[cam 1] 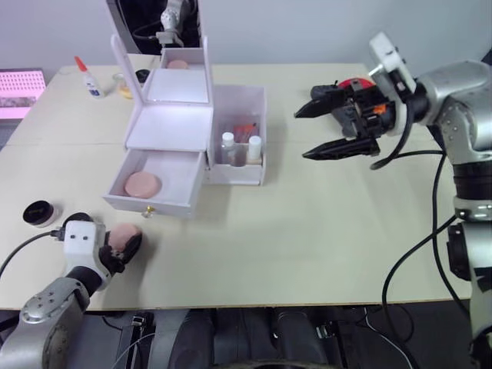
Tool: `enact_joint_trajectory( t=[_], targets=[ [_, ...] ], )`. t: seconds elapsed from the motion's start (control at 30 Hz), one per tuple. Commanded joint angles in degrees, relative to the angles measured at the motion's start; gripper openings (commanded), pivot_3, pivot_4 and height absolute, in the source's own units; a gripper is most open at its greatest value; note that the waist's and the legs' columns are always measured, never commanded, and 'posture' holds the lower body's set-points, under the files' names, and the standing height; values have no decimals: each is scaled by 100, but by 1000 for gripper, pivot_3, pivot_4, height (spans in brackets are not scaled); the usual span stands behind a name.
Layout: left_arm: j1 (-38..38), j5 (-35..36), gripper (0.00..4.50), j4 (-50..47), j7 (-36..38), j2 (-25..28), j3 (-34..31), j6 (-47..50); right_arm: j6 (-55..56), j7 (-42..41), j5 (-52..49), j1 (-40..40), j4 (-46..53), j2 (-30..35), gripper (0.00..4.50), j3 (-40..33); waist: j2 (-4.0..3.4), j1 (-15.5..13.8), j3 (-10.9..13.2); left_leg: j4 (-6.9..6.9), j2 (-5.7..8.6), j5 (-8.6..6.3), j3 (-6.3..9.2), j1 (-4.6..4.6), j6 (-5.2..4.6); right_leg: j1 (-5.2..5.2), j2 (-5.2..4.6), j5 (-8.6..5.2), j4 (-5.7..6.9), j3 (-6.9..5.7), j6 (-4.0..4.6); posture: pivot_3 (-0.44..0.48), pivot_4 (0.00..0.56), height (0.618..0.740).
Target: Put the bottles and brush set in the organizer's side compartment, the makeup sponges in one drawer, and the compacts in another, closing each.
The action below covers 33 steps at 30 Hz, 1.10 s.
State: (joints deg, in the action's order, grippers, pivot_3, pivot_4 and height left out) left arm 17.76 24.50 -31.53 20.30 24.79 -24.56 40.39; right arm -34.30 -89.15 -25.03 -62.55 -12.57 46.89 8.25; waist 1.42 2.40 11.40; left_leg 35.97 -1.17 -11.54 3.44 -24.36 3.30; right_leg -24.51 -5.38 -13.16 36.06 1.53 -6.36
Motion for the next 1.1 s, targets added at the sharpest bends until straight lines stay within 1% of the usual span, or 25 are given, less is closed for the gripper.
enact_joint_trajectory(
  t=[0.03,0.07,0.13,0.17,0.23,0.33,0.4,0.47,0.5,0.57,0.63,0.7,0.77,0.87,0.97,1.03,1.1],
  targets=[
    [128,525,2699,-298,205,119,-713,32,37,46,-18,-107,99,18,4500,-165,0,17,0,-1,-1,0,2,0,0,-1,1,0,0,-1,0,0,150,740],
    [180,613,2699,-365,280,188,-868,27,43,53,-14,-115,88,-4,4500,-159,0,20,0,-2,-1,0,1,0,0,-1,1,0,0,-1,0,0,150,740],
    [436,840,2699,-523,614,530,-1513,26,-15,92,-107,-152,57,-109,4500,-212,3,28,1,-4,-3,0,2,1,0,-4,3,0,1,-1,0,0,150,740],
    [515,938,2699,-560,706,646,-1723,32,-42,104,-139,-164,46,-144,4500,-235,3,25,2,-5,-8,0,2,1,0,-5,6,0,1,-1,0,0,150,740],
    [502,1221,2699,-594,798,902,-2124,126,-18,96,-122,-154,17,-160,4500,-228,-3,12,5,-5,-9,0,1,0,0,-6,7,0,-1,-1,1,0,150,740],
    [301,1732,2699,-608,887,1372,-2676,420,18,77,-95,-131,-16,-163,4500,-204,-1,-21,4,-1,-9,0,3,-1,1,-4,6,0,-2,-3,1,0,150,740],
    [20,2142,2699,-461,1081,1837,-2960,596,-80,90,-191,-133,6,-216,4500,-254,-1,-14,4,1,-9,-1,2,-3,1,-3,5,0,-5,-3,2,0,150,740],
    [-248,2583,2699,-301,1313,2256,-3134,789,-231,109,-304,-153,24,-265,4500,-297,0,3,4,0,-9,-1,1,-3,1,-4,4,0,-5,-3,2,0,150,740],
    [-434,2744,2699,-196,1441,2553,-3089,904,-255,83,-326,-125,57,-249,4500,-306,-2,12,5,-2,-9,-1,2,-3,1,-5,5,0,-3,-3,2,0,150,740],
    [-772,2849,2699,42,1725,3129,-2844,1036,-300,44,-351,-52,131,-201,4500,-312,-4,12,7,-6,-9,-1,1,-3,1,-8,5,0,-2,-3,1,0,150,740],
    [-1026,2898,2699,238,1861,3451,-2644,1117,-327,59,-374,-14,188,-182,4500,-316,-8,19,9,-11,-10,0,1,-2,1,-10,8,0,-2,-3,1,0,150,740],
    [-1903,2945,2699,627,2083,4010,-1685,1085,-405,172,-456,132,398,-120,4500,-412,-9,1,11,-17,-10,0,-1,0,1,-11,8,-1,-2,-2,1,0,150,740],
    [-2648,2771,2699,865,2290,4265,-742,945,-494,324,-527,300,627,-84,4500,-526,-9,-23,12,-17,-12,0,8,-3,0,-13,17,-1,1,-6,1,0,150,740],
    [-3520,2517,2699,1224,2521,4198,258,838,-611,559,-603,510,890,-42,4500,-670,-11,6,13,-18,-12,1,3,-2,0,-10,17,0,-2,-2,0,0,150,740],
    [-4204,2142,2699,1615,2750,4047,1077,728,-686,766,-646,747,1147,57,4500,-787,-11,21,13,-26,-13,1,3,-1,-1,-12,19,1,-2,-1,-3,0,150,740],
    [-4597,1867,2699,1888,2882,3906,1531,664,-771,890,-710,896,1333,131,4500,-884,-11,9,13,-29,-24,2,5,-1,-2,-14,33,1,2,-1,-4,0,150,740],
    [-4850,1653,2699,2098,3017,3800,1821,614,-857,990,-780,989,1467,187,4500,-977,-11,6,13,-30,-31,2,8,-1,-2,-15,42,1,6,-1,-4,0,150,740]
  ],
)
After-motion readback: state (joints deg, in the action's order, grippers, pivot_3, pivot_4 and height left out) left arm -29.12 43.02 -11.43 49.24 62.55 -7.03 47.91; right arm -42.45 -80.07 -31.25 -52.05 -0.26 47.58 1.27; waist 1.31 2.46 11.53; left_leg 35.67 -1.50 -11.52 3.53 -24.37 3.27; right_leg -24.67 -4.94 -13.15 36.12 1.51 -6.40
